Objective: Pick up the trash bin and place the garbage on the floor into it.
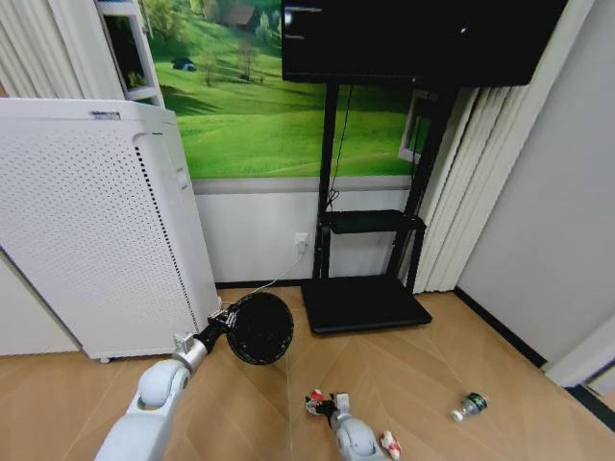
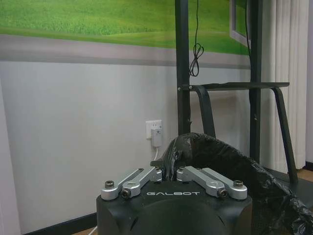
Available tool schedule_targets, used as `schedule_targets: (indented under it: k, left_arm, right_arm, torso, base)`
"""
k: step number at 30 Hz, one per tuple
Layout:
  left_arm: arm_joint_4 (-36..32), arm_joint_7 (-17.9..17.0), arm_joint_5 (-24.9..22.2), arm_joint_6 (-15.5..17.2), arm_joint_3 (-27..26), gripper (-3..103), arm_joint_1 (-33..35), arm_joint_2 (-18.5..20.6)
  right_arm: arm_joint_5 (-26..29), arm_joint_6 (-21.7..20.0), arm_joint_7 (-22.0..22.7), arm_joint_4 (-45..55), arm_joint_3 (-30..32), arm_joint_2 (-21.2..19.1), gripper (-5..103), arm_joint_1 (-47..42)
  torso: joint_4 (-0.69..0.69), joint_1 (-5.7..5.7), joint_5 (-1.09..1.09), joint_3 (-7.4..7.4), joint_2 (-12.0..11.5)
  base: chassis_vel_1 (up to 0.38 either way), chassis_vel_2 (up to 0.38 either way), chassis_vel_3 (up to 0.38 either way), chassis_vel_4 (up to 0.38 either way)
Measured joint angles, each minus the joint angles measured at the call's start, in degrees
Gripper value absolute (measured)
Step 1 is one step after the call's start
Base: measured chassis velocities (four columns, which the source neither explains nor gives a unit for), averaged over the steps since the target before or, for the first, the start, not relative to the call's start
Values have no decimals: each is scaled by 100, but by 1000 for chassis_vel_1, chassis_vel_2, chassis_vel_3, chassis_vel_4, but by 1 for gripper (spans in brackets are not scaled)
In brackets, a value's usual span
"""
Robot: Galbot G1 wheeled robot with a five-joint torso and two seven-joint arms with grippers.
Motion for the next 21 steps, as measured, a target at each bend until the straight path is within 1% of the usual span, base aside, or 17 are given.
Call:
schedule_targets:
  k: [10,19,20,21]
  left_arm:
    - [-5,-7,-29,0,-32,8,-11,-3]
    - [25,50,-45,0,-58,8,-27,5]
    - [35,68,-51,0,-74,8,-30,6]
    - [41,91,-54,0,-86,8,-31,8]
  right_arm:
    - [-52,-33,61,-239,27,16,100,55]
    - [-189,16,68,-505,100,135,100,86]
    - [-220,55,96,-548,101,163,102,96]
    - [-232,68,112,-576,101,189,98,108]
  torso:
    - [-1,0,0,0,0]
    - [-1,1,0,0,0]
    - [-1,0,0,0,0]
    - [-1,0,1,0,0]
  base:
    - [0,0,0,0]
    - [0,0,0,0]
    - [0,0,0,0]
    - [0,0,0,0]
